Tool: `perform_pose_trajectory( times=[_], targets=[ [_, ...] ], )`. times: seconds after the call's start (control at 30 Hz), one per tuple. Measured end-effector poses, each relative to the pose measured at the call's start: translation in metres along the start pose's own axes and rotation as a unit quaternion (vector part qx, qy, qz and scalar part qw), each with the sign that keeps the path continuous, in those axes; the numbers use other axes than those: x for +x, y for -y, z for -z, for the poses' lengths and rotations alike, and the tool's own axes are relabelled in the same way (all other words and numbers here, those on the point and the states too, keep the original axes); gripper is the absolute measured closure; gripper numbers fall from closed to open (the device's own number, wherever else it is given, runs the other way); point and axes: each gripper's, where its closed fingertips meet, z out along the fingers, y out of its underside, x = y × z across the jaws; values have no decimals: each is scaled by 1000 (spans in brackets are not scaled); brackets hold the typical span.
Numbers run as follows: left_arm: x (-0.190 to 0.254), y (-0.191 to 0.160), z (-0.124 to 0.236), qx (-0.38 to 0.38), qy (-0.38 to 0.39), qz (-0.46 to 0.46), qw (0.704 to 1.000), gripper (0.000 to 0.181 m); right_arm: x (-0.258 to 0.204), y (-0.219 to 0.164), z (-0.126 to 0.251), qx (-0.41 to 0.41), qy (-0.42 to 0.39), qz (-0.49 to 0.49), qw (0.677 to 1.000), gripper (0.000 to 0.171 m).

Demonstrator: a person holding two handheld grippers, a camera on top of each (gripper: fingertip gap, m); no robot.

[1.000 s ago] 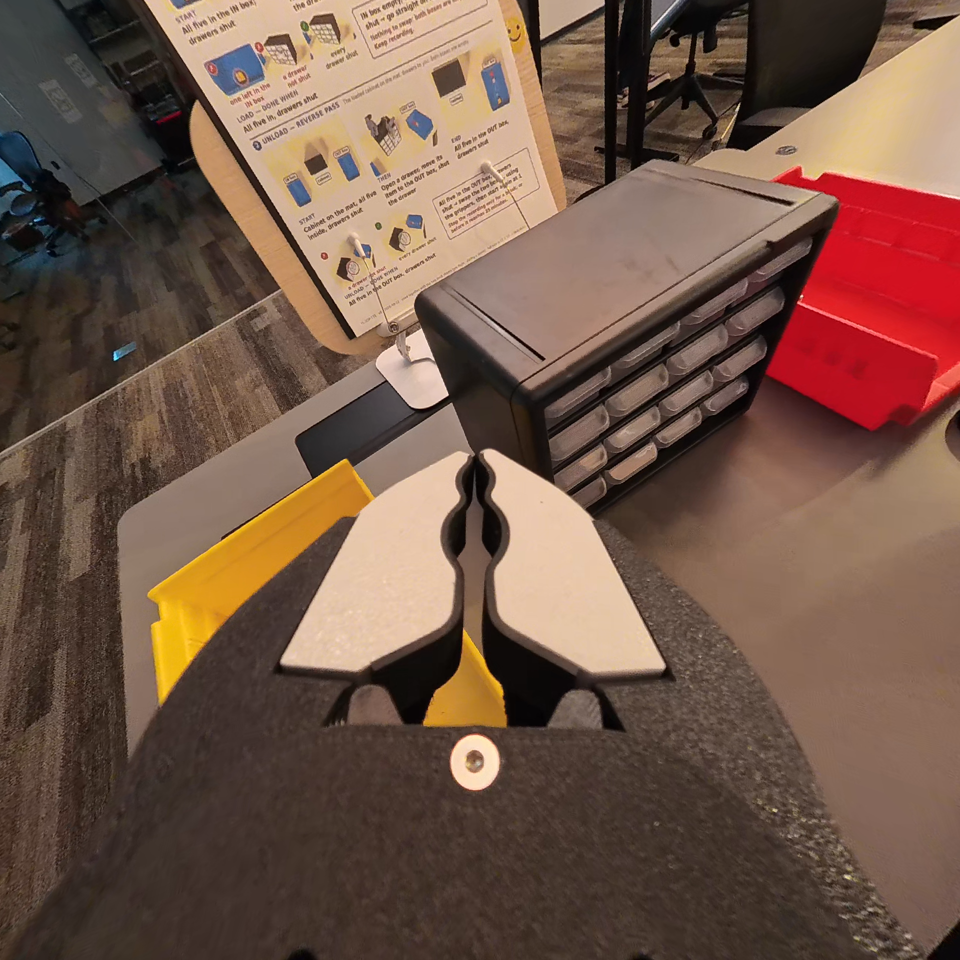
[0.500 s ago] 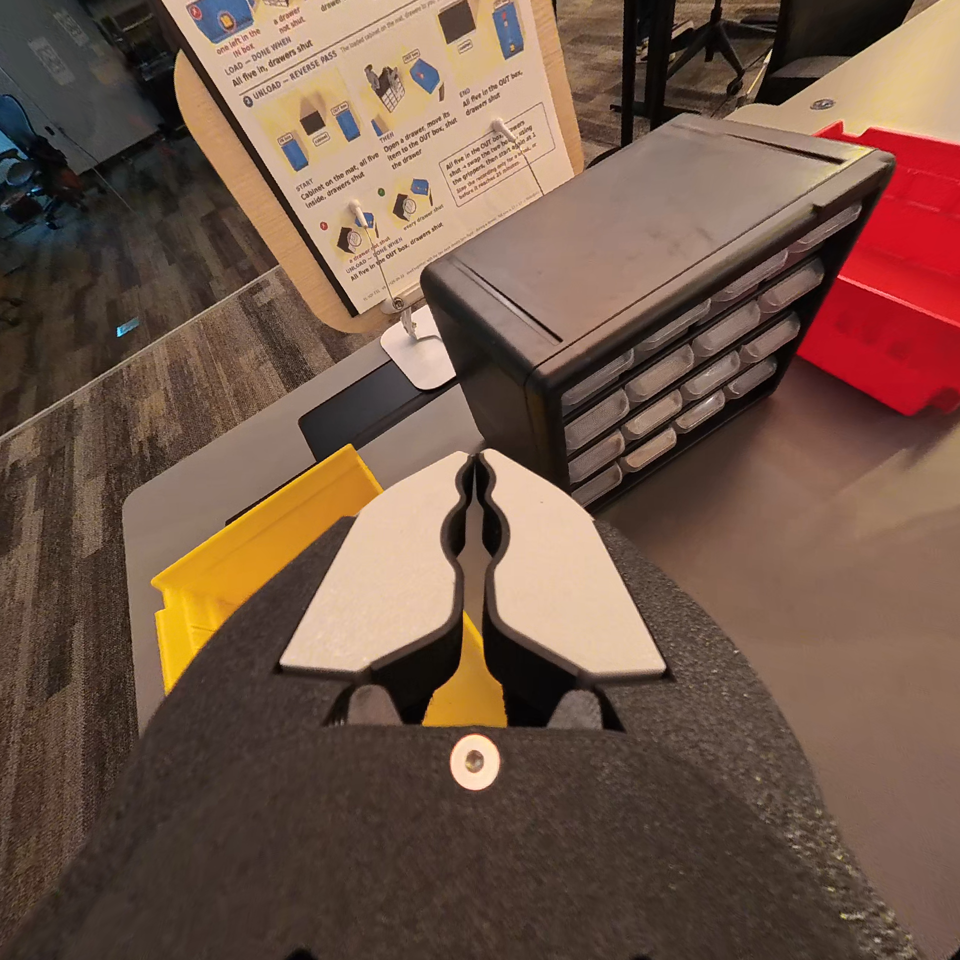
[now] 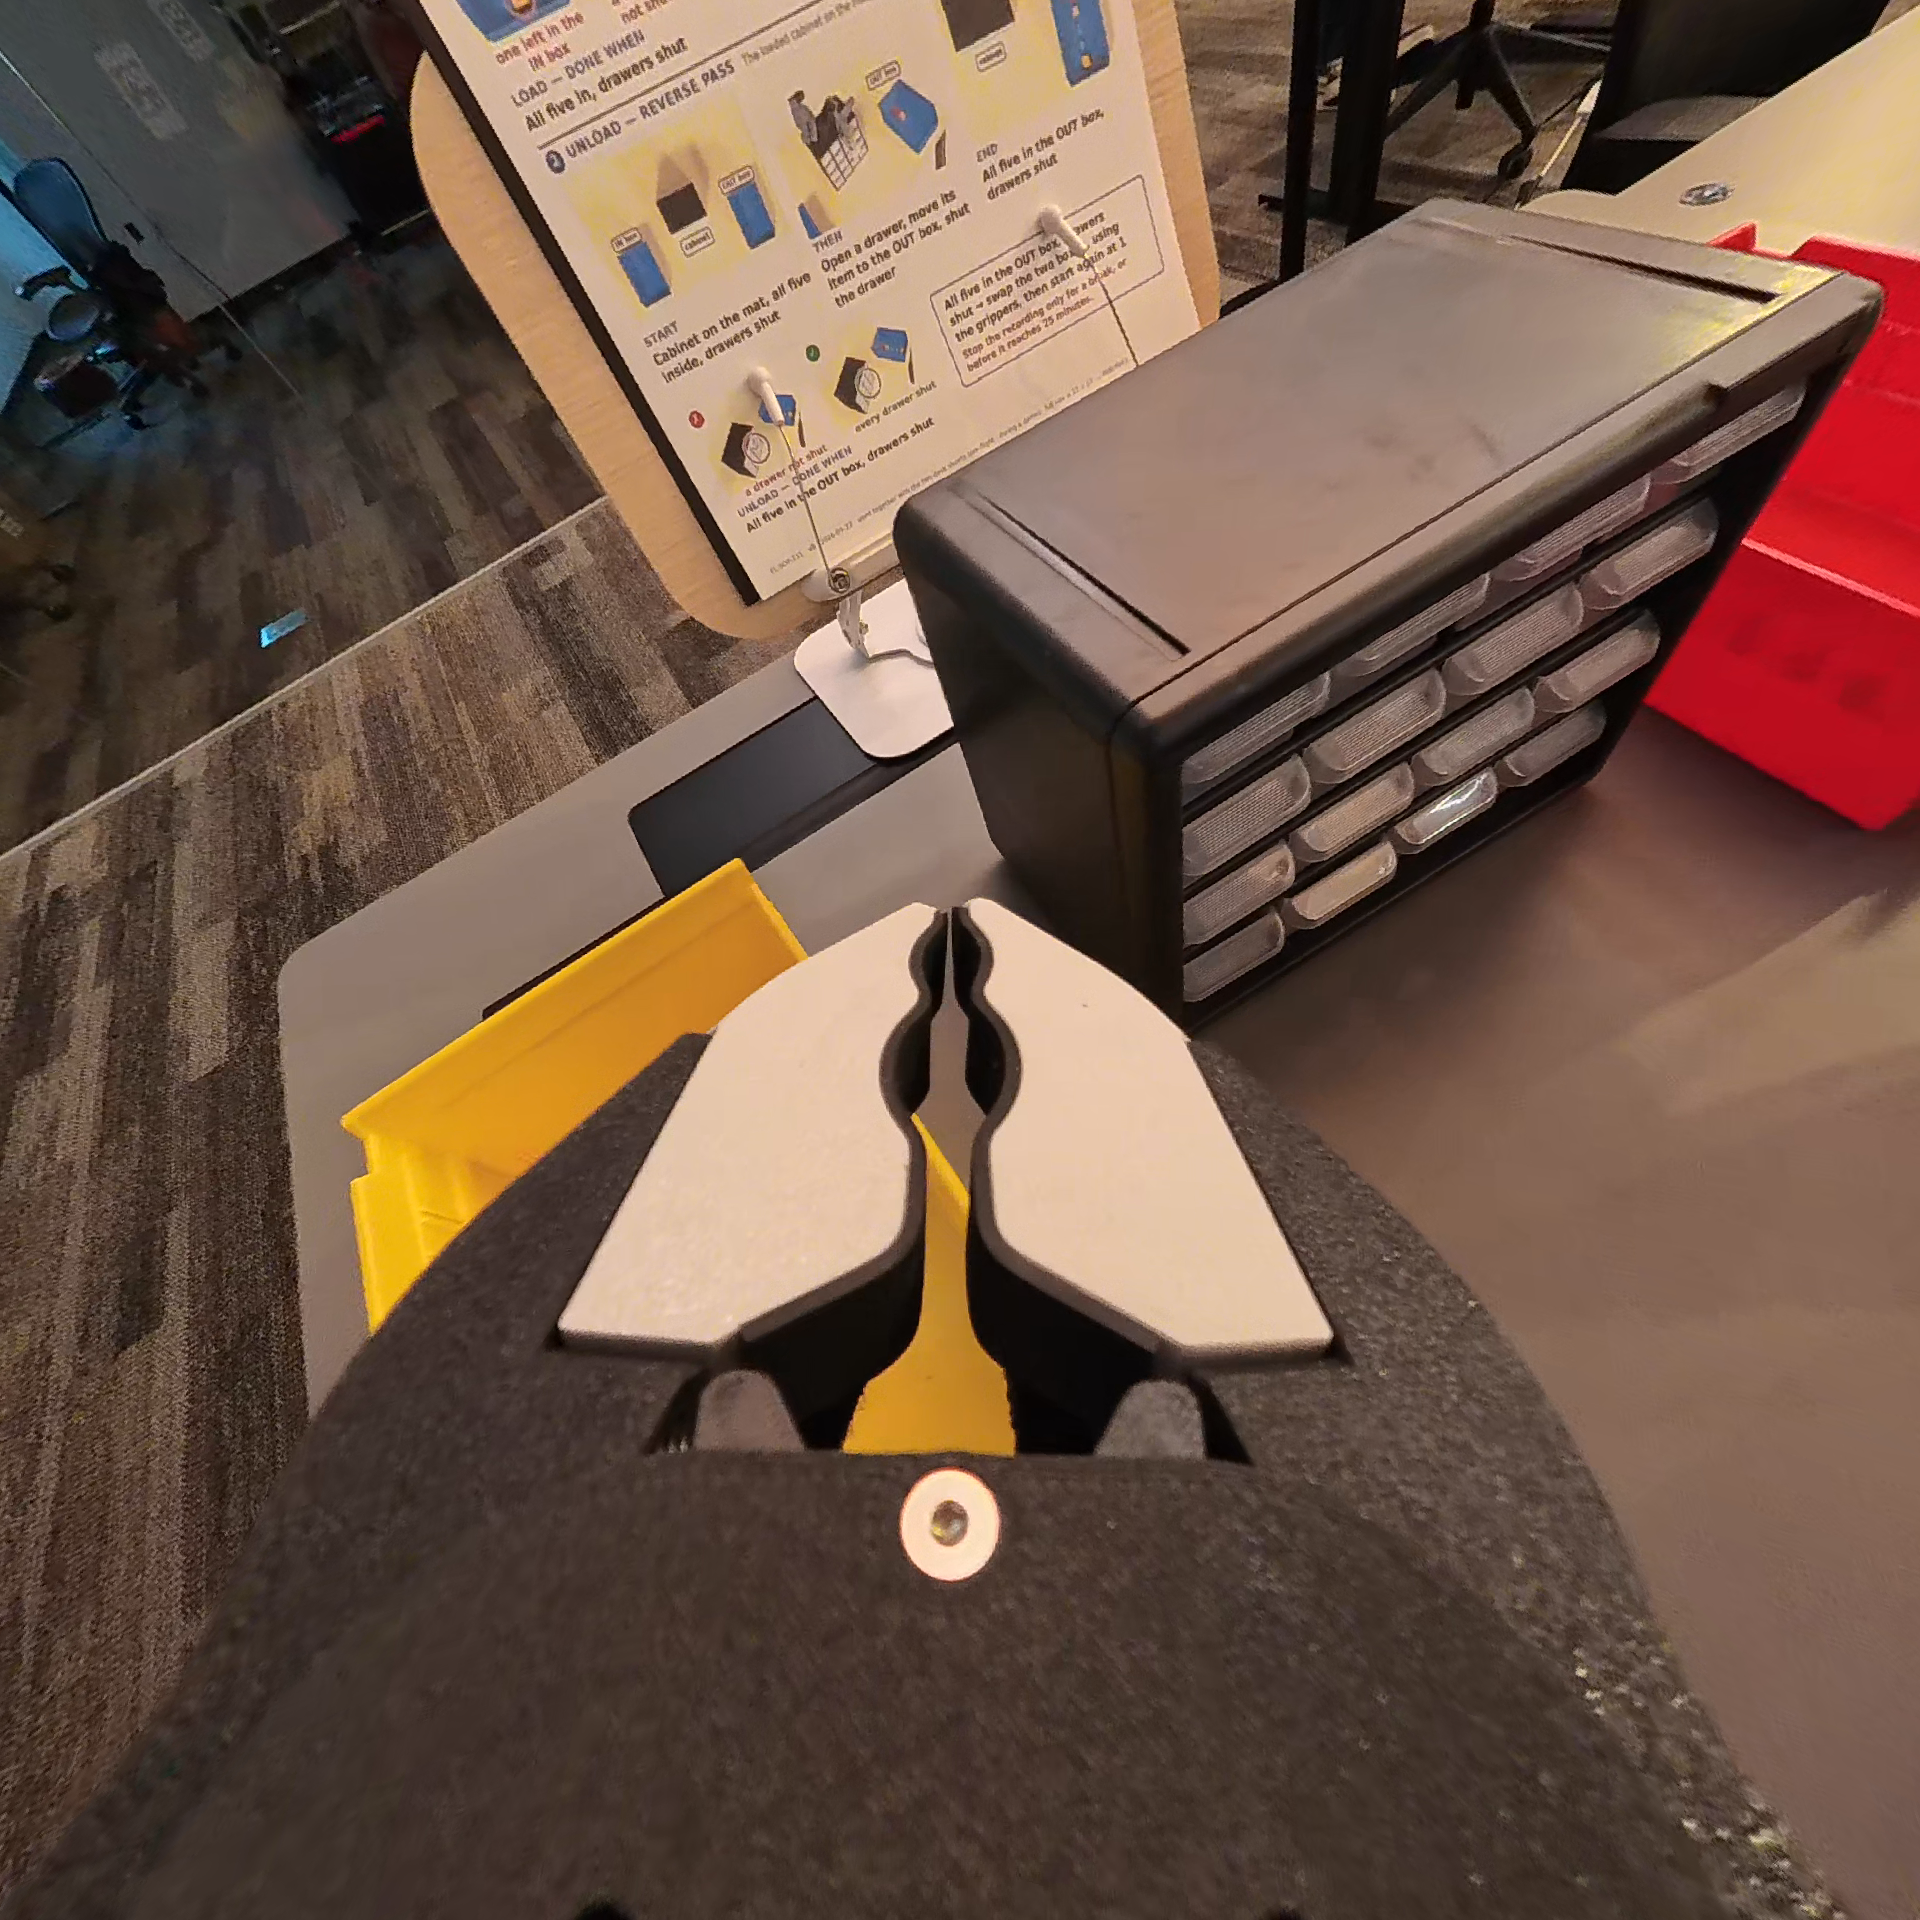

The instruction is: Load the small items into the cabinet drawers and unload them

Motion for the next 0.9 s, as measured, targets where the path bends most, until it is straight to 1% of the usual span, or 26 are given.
perform_pose_trajectory(
  times=[0.1,0.27,0.47,0.6,0.73,0.9],
  targets=[
    [-2,-2,-2,-3,0,4,1000,181,-10,9,5,12,7,17,1000,166],
    [-4,-5,-6,-15,6,0,1000,180,-38,23,16,33,44,57,997,166],
    [-1,-6,-6,-21,2,-1,1000,181,-63,24,23,27,72,101,992,166],
    [-5,-9,-7,-28,5,1,1000,181,-61,23,21,22,70,99,992,166],
    [-15,-17,-6,-40,19,5,999,180,-47,14,12,2,57,77,995,166],
    [-53,-44,-1,-92,83,37,992,179,-33,6,4,-5,53,46,998,159]
  ],
)
